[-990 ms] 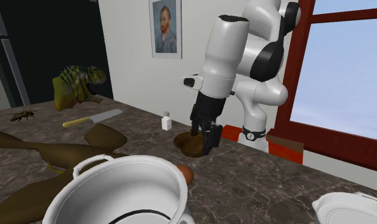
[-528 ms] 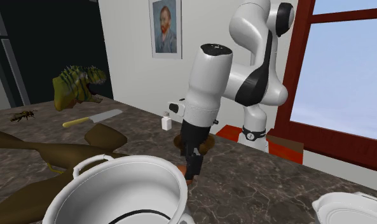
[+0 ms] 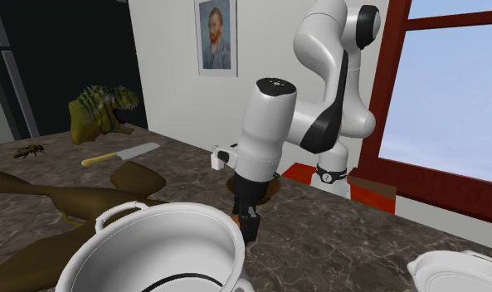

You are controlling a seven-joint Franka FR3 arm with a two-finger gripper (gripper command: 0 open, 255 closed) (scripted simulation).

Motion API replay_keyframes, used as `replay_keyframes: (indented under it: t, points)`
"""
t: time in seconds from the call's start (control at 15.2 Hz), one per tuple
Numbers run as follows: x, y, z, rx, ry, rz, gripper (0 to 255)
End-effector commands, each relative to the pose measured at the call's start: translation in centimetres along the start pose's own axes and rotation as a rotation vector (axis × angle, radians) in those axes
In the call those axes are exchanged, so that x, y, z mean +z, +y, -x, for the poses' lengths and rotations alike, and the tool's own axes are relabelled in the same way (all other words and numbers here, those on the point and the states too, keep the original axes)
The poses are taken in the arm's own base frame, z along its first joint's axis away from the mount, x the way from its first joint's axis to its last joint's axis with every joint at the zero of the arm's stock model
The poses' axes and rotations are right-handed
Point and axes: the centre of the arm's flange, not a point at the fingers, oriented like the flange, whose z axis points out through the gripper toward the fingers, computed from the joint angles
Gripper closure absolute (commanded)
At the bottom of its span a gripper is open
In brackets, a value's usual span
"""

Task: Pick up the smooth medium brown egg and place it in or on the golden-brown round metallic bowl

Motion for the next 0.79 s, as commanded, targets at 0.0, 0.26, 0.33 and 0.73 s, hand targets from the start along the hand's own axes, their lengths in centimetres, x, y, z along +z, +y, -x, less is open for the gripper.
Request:
replay_keyframes:
  t: [0.0, 0.26, 0.33, 0.73]
  points:
    - [0.12, 0.0, 0.01, 0.0, 0.0, 0.0, 0]
    - [0.11, 0.0, 0.01, 0.0, 0.0, 0.0, 0]
    - [0.11, 0.0, 0.01, 0.0, 0.0, 0.0, 255]
    - [0.12, -0.01, 0.01, 0.0, 0.0, 0.0, 255]
